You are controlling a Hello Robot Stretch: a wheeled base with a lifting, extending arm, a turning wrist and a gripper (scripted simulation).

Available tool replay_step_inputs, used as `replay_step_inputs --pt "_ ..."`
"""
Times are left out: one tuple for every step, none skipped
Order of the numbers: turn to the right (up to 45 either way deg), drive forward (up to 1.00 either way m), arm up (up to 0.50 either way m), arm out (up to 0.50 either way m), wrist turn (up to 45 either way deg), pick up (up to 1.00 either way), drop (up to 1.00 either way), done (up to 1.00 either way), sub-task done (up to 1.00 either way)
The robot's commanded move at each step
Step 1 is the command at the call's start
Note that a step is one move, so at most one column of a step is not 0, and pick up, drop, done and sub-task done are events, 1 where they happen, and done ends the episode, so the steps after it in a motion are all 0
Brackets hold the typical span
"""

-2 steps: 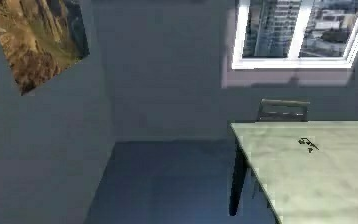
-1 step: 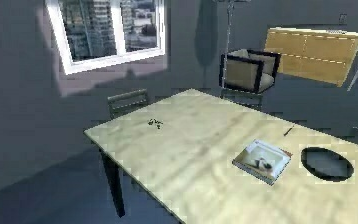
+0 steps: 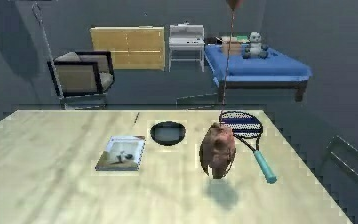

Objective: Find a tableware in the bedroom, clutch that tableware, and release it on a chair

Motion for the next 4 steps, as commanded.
replay_step_inputs --pt "45.0 0.00 0.00 0.00 0.0 0.00 0.00 0.00 0.00" --pt "33.0 0.00 0.00 0.00 0.0 0.00 0.00 0.00 0.00" --pt "0.0 0.70 0.00 0.00 0.0 0.00 0.00 0.00 0.00" --pt "30.0 0.00 0.00 0.00 0.0 0.00 0.00 0.00 0.00"
